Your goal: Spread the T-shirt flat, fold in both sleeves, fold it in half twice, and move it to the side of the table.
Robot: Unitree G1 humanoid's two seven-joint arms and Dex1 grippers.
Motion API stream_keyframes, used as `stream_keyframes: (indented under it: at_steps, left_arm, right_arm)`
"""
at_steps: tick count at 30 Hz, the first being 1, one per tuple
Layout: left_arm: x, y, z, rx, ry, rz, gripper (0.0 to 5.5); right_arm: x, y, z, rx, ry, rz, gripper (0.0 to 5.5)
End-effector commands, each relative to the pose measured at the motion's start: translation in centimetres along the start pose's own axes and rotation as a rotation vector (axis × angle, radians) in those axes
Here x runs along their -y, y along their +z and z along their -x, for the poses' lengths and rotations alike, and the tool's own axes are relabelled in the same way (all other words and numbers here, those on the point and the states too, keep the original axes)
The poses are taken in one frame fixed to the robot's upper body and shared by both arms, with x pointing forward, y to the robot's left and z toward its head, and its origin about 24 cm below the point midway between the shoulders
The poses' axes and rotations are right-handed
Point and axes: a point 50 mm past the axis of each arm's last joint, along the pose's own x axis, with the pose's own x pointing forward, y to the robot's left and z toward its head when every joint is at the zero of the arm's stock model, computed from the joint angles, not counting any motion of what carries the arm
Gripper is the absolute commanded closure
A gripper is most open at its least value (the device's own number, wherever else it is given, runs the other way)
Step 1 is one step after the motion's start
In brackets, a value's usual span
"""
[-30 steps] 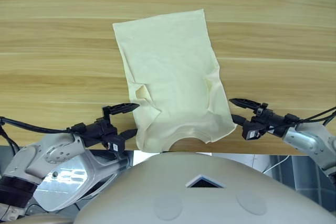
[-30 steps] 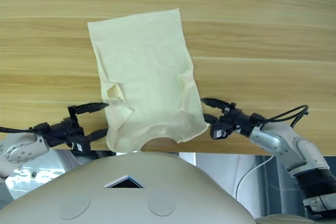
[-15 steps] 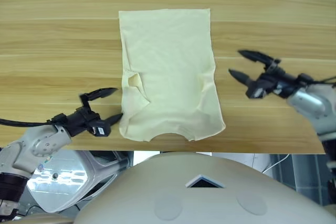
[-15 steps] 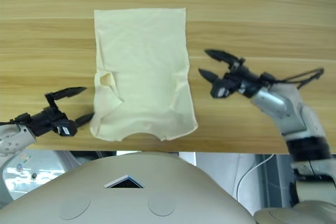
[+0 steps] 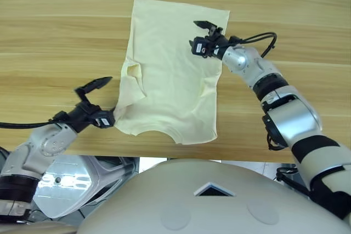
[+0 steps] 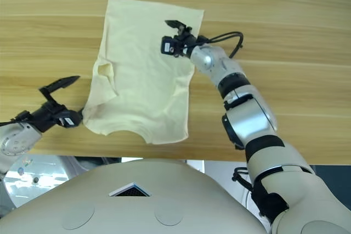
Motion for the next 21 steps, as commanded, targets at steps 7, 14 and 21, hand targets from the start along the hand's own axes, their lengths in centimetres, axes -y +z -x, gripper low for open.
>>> stream_keyframes:
  at_steps: [7,14,21]
  left_arm:
    - [-0.4,-1.0,1.7,-0.224,0.001,-0.076,0.1]
    - [0.0,0.1,1.4,-0.174,-0.015,-0.056,0.1]
    - [0.0,-1.8,0.9,-0.245,-0.032,-0.076,0.1]
  right_arm:
    - [-1.1,-4.0,3.0,-0.143,-0.029,-0.085,2.4]
    - [-0.1,-5.4,3.4,-0.245,-0.077,-0.12,2.4]
    - [0.9,-5.2,3.6,-0.19,-0.148,-0.139,2.4]
